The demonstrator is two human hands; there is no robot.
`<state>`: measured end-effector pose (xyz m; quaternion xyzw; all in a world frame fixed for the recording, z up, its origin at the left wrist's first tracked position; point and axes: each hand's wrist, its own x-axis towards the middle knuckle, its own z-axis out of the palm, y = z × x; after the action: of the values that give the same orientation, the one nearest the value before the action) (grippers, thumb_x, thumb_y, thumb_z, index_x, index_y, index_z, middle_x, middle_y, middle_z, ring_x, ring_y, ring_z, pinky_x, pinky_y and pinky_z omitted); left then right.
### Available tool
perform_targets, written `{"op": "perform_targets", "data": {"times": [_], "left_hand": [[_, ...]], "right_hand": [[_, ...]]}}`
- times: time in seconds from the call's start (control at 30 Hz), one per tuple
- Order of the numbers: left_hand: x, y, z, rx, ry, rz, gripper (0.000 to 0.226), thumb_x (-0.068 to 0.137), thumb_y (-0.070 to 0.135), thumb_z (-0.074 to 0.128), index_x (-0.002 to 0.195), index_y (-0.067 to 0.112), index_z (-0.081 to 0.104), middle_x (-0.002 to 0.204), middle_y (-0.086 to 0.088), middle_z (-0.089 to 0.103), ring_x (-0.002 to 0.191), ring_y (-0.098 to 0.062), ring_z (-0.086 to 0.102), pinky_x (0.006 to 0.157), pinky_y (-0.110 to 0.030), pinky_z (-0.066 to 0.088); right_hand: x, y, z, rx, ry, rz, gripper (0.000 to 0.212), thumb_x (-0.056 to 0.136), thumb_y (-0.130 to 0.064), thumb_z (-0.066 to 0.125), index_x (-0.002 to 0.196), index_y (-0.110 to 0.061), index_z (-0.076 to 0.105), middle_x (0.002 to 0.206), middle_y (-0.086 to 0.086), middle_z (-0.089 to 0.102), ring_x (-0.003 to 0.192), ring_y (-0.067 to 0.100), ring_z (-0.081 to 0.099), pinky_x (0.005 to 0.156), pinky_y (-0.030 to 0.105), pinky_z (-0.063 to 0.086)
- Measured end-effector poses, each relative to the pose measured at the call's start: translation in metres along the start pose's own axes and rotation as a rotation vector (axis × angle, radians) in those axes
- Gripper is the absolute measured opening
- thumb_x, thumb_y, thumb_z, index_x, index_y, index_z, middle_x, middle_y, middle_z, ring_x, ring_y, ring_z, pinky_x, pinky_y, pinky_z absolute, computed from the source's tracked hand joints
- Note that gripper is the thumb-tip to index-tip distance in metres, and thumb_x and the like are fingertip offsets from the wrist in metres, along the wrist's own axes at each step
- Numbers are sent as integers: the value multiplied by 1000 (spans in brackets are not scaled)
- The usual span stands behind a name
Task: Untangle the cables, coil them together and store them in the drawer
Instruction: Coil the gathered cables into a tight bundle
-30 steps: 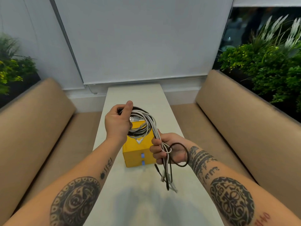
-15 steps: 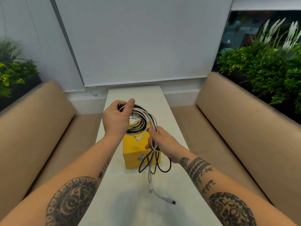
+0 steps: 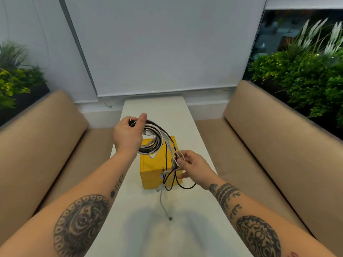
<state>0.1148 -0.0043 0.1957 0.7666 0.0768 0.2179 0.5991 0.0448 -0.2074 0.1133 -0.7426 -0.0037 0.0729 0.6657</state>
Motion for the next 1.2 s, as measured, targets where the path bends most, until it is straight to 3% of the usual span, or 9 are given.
{"op": "perform_targets", "data": {"times": [0.1,0.2,0.37,0.47,0.57,0.7,0.87,1.03,1.2], "left_hand": [[0,3,2,-18,32,-48,33,85,58,70,73,28,62,67,6,64,62,-19,59,60,-31,48],[3,10,3,-1,65,-91,38,80,64,69,72,28,63,67,6,65,65,-21,62,65,-38,52],[3,14,-10,-1,167,-127,41,86,57,70,83,17,68,69,4,64,58,-15,56,50,-23,46],[-4,9,-20,62,198,-131,43,89,55,67,88,11,68,71,3,63,63,-17,57,50,-26,42],[-9,7,-20,88,207,-141,44,89,54,67,87,10,68,72,2,63,68,-18,57,53,-25,39],[-12,6,-17,128,206,-128,46,89,54,67,90,9,70,76,-1,66,72,-20,60,56,-27,40],[-16,12,-9,193,133,-76,38,88,54,69,79,16,64,69,7,62,63,-13,57,57,-27,42],[-20,13,0,190,40,-33,38,84,54,73,69,22,59,61,4,60,58,-21,56,59,-35,47],[-17,14,-3,236,48,-27,37,84,53,73,70,22,60,63,2,63,60,-21,58,61,-33,47]], "right_hand": [[-2,12,-8,-120,167,-30,8,94,-20,68,101,-18,65,92,2,74,79,14,74,48,27,50],[1,27,-21,-66,219,-36,8,97,-19,63,90,-16,65,73,0,69,60,15,61,50,29,42],[3,40,-57,785,211,122,22,96,-20,51,74,-18,49,63,0,37,54,13,29,56,27,24],[7,46,-71,1109,304,208,35,86,-28,58,61,-21,35,60,-2,19,55,18,19,65,30,35],[10,50,-72,1103,447,241,35,99,-44,57,75,-20,50,55,-4,17,48,14,21,83,41,53],[18,59,-81,1144,674,233,32,102,-45,51,84,-18,50,48,-3,26,47,14,30,76,35,51],[22,69,-86,812,322,253,38,101,-34,55,69,-20,40,61,-1,35,49,14,29,66,32,37],[28,44,-74,340,171,115,30,103,-38,51,87,-15,63,79,-3,66,80,14,61,80,34,44],[33,16,-79,657,107,72,34,98,-45,50,84,-23,71,88,-8,70,88,8,65,80,37,38]]}}
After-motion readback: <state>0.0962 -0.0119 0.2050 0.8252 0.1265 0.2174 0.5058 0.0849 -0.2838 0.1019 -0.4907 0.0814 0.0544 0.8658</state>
